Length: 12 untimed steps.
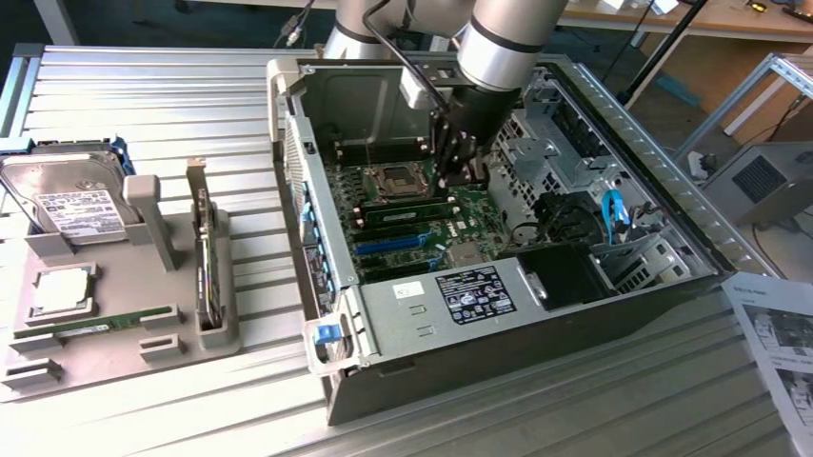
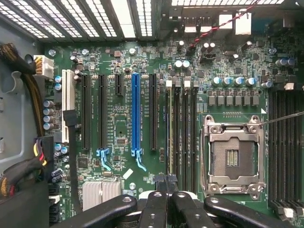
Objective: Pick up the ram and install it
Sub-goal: 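Press down the ram until it locks into place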
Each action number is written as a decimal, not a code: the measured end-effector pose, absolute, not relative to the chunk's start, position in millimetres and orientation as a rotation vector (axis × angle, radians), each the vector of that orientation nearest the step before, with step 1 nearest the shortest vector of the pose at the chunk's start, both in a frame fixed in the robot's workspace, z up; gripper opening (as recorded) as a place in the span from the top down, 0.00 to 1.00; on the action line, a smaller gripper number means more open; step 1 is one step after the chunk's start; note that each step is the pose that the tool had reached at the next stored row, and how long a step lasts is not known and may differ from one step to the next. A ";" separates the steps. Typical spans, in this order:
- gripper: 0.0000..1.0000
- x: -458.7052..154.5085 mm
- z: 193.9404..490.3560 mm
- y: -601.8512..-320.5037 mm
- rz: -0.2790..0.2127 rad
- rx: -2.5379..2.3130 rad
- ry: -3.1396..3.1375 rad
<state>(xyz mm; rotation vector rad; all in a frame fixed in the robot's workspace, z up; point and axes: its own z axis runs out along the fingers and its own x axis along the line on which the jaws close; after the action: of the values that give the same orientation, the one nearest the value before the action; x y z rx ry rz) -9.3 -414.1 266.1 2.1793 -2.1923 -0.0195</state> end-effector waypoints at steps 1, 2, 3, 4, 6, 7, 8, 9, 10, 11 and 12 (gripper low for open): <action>0.89 -9.3 265.2 -414.1 -0.020 2.179 -2.192; 0.89 -9.3 264.1 -414.1 -0.020 2.179 -2.192; 0.89 -9.3 263.3 -414.1 -0.020 2.179 -2.192; 0.89 -9.3 262.5 -414.1 -0.020 2.179 -2.192; 0.89 -9.3 261.1 -414.1 -0.020 2.179 -2.192; 0.89 -9.3 260.6 -414.1 -0.020 2.179 -2.192; 0.89 -9.3 260.6 -414.1 -0.019 2.179 -2.192; 0.89 -9.3 260.6 -414.2 -0.019 2.179 -2.192; 0.89 -9.3 260.6 -414.1 -0.019 2.179 -2.192; 0.89 -9.3 260.5 -414.1 -0.019 2.179 -2.192; 0.89 -9.3 260.5 -414.1 -0.020 2.179 -2.192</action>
<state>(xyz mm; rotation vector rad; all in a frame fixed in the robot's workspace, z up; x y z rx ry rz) -9.3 -414.1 260.5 2.1792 -2.1923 -0.0195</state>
